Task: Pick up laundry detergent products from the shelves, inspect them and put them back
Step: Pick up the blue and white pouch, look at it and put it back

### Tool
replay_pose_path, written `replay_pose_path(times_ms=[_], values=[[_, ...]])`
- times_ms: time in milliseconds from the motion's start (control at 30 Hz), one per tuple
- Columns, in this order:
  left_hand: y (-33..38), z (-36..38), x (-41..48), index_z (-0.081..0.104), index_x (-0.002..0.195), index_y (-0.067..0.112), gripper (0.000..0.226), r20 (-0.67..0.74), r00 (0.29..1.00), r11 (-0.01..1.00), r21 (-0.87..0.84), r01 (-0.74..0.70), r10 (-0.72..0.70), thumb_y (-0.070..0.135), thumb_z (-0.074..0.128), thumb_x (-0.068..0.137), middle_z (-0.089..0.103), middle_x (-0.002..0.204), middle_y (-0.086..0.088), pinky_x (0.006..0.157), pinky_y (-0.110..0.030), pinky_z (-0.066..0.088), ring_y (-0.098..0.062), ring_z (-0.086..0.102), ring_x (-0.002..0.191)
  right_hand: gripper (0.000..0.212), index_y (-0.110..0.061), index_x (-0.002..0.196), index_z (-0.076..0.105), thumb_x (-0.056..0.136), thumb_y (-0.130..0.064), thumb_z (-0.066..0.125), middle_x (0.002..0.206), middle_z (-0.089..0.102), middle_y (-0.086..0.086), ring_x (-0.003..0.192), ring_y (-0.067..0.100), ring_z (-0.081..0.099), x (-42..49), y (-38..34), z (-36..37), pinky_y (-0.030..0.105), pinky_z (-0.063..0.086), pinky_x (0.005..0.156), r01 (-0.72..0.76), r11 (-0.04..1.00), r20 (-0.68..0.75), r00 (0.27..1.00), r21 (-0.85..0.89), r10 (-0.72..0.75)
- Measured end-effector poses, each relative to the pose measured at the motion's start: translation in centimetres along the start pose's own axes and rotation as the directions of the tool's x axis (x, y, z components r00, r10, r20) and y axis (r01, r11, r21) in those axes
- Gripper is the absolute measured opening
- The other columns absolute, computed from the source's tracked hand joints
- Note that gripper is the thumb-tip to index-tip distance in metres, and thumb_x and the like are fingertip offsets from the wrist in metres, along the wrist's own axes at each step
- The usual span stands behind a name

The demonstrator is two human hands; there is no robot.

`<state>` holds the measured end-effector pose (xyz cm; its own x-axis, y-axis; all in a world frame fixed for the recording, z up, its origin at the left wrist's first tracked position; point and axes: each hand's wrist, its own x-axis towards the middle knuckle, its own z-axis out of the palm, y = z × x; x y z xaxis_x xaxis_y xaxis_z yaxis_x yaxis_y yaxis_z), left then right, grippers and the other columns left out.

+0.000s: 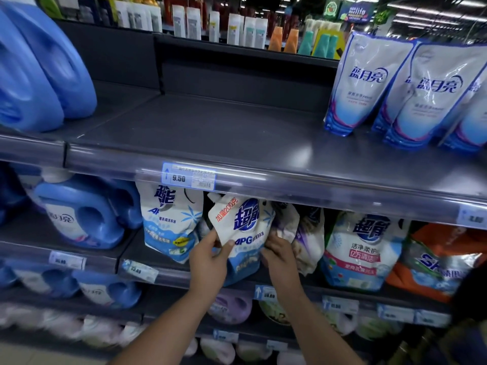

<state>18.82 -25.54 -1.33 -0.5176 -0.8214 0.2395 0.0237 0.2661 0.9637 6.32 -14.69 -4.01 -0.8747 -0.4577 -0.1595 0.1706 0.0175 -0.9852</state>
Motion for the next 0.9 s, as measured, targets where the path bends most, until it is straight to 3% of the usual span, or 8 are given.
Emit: replay_pose_path(times_ms=[133,233,367,467,533,600,733,900], values=[[1.0,-3.5,-1.8,0.072,0.108,0.041,0.037,0.050,0.998,0.999,-0.039,-0.033,0.035,0.007,0.073,0.094,0.079,0.105,0.021,0.077,-0.010,0.054,0.003,0.072,0.099,0.035,-0.020,0.130,0.063,0.097,-0.024,0.074,0.124,0.072,-0.001,0.119,0.018,0.069,-1.0,0.2,-1.6,0.031,0.057,0.094,-0.018,1.000,0.059,0.998,0.008,0.018],[1.6,-6.2,-3.2,0.075,0.108,0.044,0.042,0.100,0.995,0.996,-0.085,0.009,0.000,0.005,0.073,0.093,0.081,0.108,0.013,0.083,-0.022,0.058,-0.005,0.074,0.103,0.057,-0.033,0.131,0.064,0.078,-0.044,0.081,0.131,0.071,-0.013,0.119,0.002,0.067,-2.4,-0.1,-2.1,0.017,0.057,0.086,-0.050,0.998,0.214,0.975,-0.030,0.055],[2.9,-9.3,-4.2,0.078,0.098,0.034,0.027,0.176,0.983,0.994,-0.087,0.059,-0.043,0.008,0.077,0.091,0.081,0.094,0.002,0.077,-0.025,0.058,-0.009,0.075,0.089,0.049,-0.018,0.136,0.063,0.089,-0.026,0.076,0.134,0.074,0.005,0.120,0.020,0.072,-4.4,0.4,-0.7,0.031,0.060,0.091,-0.194,0.980,0.491,0.859,0.045,0.147],[3.6,-11.1,-5.3,0.079,0.100,0.025,0.022,0.194,0.975,0.964,-0.216,0.153,-0.111,0.009,0.080,0.085,0.082,0.098,-0.007,0.076,-0.029,0.062,-0.017,0.077,0.089,0.064,-0.010,0.148,0.049,0.091,-0.015,0.077,0.139,0.069,0.015,0.122,0.028,0.069,-6.5,1.3,-0.3,0.040,0.061,0.092,-0.279,0.948,0.664,0.739,0.152,0.111],[3.7,-12.2,-5.8,0.079,0.101,0.020,0.020,0.197,0.971,0.943,-0.273,0.190,-0.139,0.012,0.075,0.083,0.082,0.100,-0.014,0.078,-0.036,0.065,-0.024,0.078,0.090,0.083,-0.016,0.154,0.043,0.084,-0.024,0.086,0.151,0.059,0.018,0.134,0.037,0.059,-7.7,2.2,-0.3,0.057,0.051,0.107,-0.329,0.928,0.739,0.667,0.174,0.098],[3.7,-13.1,-6.1,0.079,0.098,0.017,0.019,0.200,0.969,0.938,-0.284,0.200,-0.146,0.014,0.074,0.081,0.081,0.098,-0.016,0.076,-0.037,0.065,-0.025,0.077,0.086,0.094,-0.019,0.153,0.043,0.075,-0.035,0.093,0.151,0.059,0.017,0.135,0.038,0.058,-9.0,2.8,0.2,0.059,0.047,0.109,-0.329,0.936,0.760,0.639,0.129,0.119],[3.2,-14.5,-6.6,0.080,0.095,0.013,0.018,0.202,0.961,0.892,-0.372,0.255,-0.191,0.008,0.071,0.081,0.081,0.096,-0.019,0.070,-0.032,0.065,-0.024,0.078,0.081,0.097,-0.009,0.145,0.055,0.065,-0.040,0.099,0.141,0.068,0.015,0.129,0.035,0.066,-11.0,3.1,1.7,0.055,0.052,0.108,-0.315,0.948,0.668,0.714,0.041,0.209],[2.5,-15.2,-7.6,0.075,0.094,0.003,0.018,0.181,0.943,0.861,-0.388,0.330,-0.280,-0.008,0.061,0.093,0.080,0.095,-0.022,0.067,-0.032,0.064,-0.024,0.076,0.077,0.053,-0.010,0.132,0.069,0.082,-0.022,0.085,0.133,0.074,0.015,0.123,0.036,0.070,-12.7,2.9,1.9,0.054,0.056,0.105,-0.272,0.962,0.545,0.809,0.016,0.220]])
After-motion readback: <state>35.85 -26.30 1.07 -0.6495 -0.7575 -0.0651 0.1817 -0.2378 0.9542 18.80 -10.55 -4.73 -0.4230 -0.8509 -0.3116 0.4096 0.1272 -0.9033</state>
